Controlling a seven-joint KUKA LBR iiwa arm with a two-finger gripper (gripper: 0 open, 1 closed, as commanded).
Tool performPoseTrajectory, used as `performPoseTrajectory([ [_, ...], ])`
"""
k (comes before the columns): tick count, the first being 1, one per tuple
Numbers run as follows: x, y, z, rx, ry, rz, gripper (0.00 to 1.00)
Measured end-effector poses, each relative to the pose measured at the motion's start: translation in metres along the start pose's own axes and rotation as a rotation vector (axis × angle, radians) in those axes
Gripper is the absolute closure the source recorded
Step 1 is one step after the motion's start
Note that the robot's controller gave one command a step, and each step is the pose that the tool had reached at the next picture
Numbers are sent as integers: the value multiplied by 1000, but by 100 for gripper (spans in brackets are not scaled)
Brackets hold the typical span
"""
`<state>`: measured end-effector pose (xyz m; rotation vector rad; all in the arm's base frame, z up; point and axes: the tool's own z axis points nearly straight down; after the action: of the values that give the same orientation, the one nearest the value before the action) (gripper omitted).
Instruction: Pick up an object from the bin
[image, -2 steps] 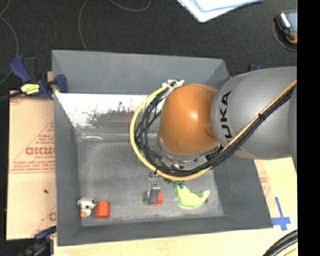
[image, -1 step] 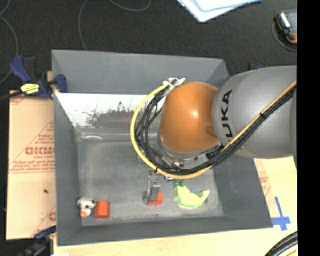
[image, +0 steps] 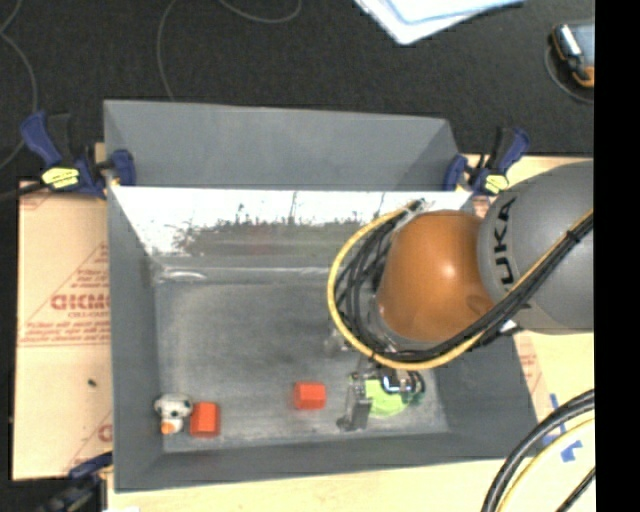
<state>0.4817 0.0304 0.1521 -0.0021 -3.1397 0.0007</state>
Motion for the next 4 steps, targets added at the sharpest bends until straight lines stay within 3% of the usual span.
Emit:
performPoseTrajectory([
  [1,-3,-19,14,2,0,-49,0],
  [2,-9,-1,75,0,-4,-252,0],
  [3,0,-12,80,0,-15,-135,0],
  [4,-1,-63,80,1,-23,-329,0],
])
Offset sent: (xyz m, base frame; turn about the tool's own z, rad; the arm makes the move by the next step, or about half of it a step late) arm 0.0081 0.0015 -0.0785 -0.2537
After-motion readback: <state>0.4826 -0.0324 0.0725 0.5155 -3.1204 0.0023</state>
